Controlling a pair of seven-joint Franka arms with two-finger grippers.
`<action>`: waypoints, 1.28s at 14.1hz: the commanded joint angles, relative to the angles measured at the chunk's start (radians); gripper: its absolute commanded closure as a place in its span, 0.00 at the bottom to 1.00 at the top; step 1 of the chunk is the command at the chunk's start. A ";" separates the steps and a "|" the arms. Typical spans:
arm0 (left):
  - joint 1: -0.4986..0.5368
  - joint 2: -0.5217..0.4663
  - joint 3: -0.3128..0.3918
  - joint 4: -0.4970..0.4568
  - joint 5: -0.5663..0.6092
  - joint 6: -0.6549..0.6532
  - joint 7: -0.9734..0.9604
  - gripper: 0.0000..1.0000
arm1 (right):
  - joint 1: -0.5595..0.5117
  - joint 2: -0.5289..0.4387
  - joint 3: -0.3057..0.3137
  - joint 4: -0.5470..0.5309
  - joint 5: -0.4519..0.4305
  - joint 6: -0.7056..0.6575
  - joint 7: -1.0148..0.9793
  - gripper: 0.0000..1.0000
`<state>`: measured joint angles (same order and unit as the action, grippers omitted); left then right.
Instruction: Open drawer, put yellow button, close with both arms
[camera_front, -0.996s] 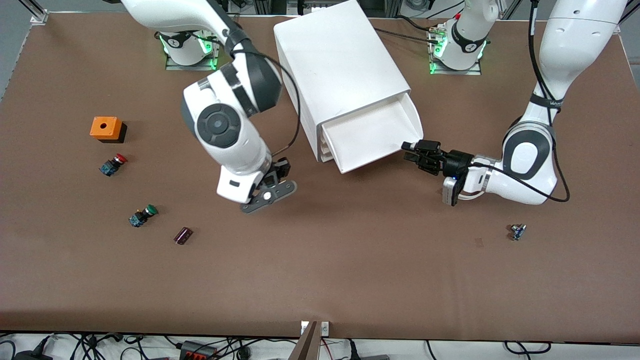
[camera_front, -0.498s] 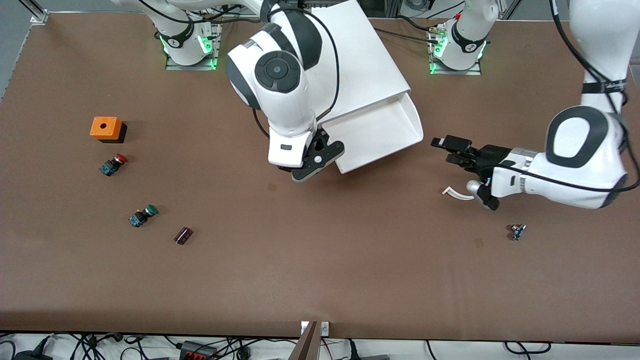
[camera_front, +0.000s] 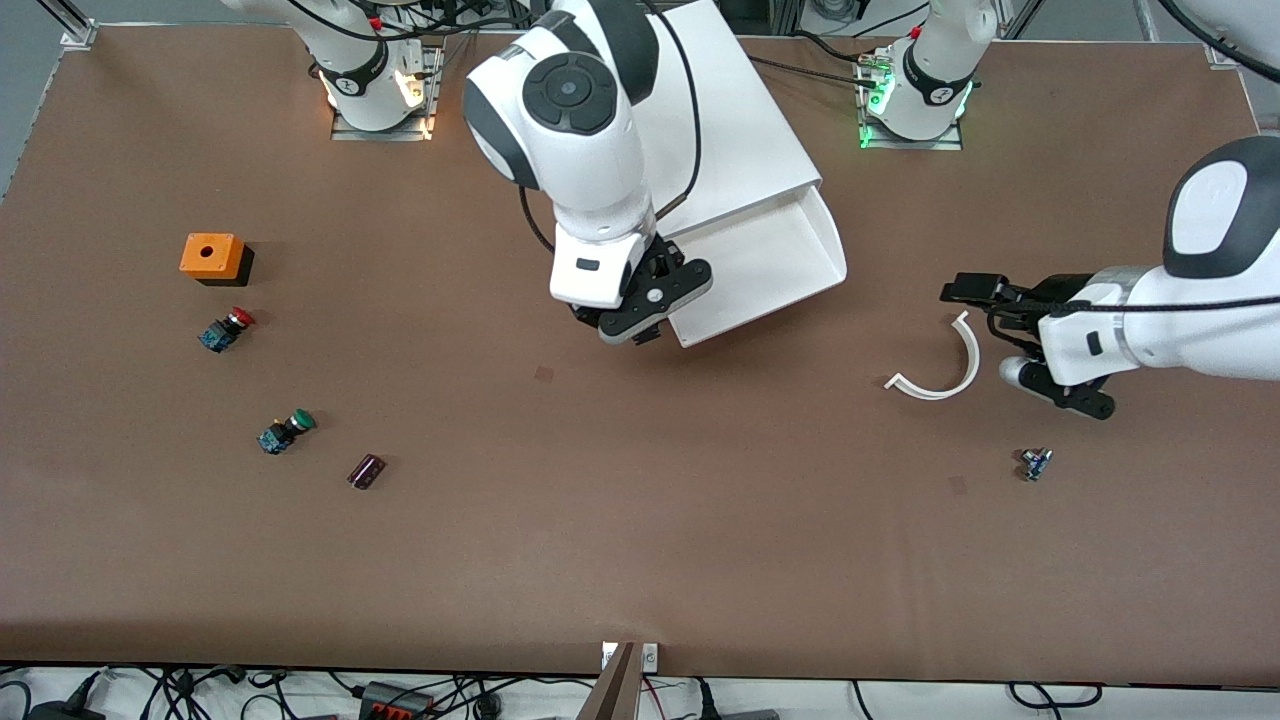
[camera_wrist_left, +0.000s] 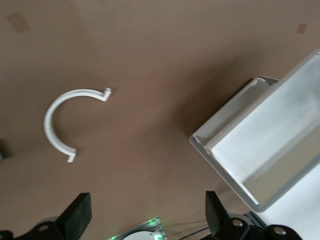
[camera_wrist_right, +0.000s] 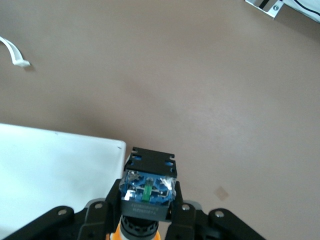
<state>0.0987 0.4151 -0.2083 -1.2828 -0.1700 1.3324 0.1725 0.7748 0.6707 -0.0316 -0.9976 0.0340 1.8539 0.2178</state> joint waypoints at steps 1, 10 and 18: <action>-0.005 0.008 -0.005 0.085 0.107 -0.022 -0.013 0.00 | 0.044 0.018 -0.004 0.036 -0.005 0.054 0.104 1.00; -0.022 -0.021 -0.013 0.082 0.181 0.008 -0.287 0.00 | 0.121 0.090 0.030 0.034 0.001 0.153 0.187 1.00; -0.020 -0.041 -0.031 0.066 0.178 0.008 -0.297 0.00 | 0.123 0.142 0.041 0.034 0.000 0.157 0.187 1.00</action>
<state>0.0745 0.3905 -0.2286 -1.2039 -0.0139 1.3443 -0.1086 0.8991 0.7832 0.0010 -0.9968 0.0345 2.0142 0.3880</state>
